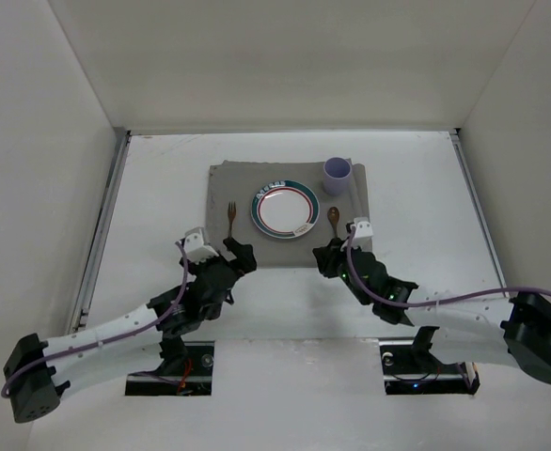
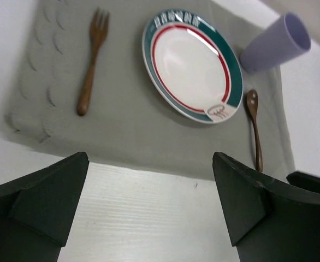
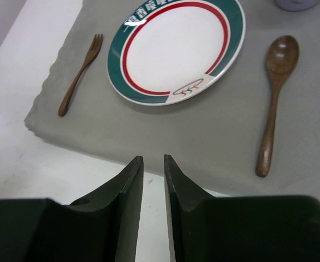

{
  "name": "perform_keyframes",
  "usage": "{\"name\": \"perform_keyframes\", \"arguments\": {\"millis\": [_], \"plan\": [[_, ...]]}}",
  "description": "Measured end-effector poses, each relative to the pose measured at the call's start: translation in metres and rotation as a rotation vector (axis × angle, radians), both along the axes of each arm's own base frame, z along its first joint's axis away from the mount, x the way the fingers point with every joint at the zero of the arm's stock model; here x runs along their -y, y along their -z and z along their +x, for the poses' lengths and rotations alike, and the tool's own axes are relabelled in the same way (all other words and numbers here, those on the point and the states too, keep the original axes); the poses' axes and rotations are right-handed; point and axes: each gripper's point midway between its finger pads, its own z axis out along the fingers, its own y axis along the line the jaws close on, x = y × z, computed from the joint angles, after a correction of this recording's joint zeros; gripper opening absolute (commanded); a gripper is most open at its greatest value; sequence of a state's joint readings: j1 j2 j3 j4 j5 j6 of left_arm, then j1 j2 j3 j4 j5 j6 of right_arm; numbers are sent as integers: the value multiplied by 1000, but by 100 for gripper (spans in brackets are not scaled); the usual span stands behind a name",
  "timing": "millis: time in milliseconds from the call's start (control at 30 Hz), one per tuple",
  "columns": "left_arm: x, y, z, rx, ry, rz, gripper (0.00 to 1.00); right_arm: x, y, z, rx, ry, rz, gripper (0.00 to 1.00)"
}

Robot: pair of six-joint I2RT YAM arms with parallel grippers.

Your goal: Set the dinner table for one person

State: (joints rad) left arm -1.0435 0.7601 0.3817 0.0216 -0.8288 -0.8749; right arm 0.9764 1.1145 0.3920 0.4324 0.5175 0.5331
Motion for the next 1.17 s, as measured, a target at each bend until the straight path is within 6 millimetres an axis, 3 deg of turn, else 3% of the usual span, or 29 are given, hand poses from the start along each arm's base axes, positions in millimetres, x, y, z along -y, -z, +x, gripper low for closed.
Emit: {"name": "perform_keyframes", "arguments": {"millis": [133,367,600,767,967,1167], "plan": [[-35,-10,6,35,-133,-29,100,-3,0,-1,6,-11,-3,32],[-98,10,18,-42,-379,57,100,-3,-2,-1,13,-12,-2,36],[-135,8,22,-76,-524,67,100,-4,-2,-1,14,-12,-2,39],[-145,5,27,-96,-571,66,100,-4,-2,-1,15,-13,-3,42],[-144,20,31,-165,-569,107,100,-4,-2,0,16,-13,-2,46],[-142,22,32,-181,-558,117,100,-4,-2,0,16,-13,-2,46]]}}
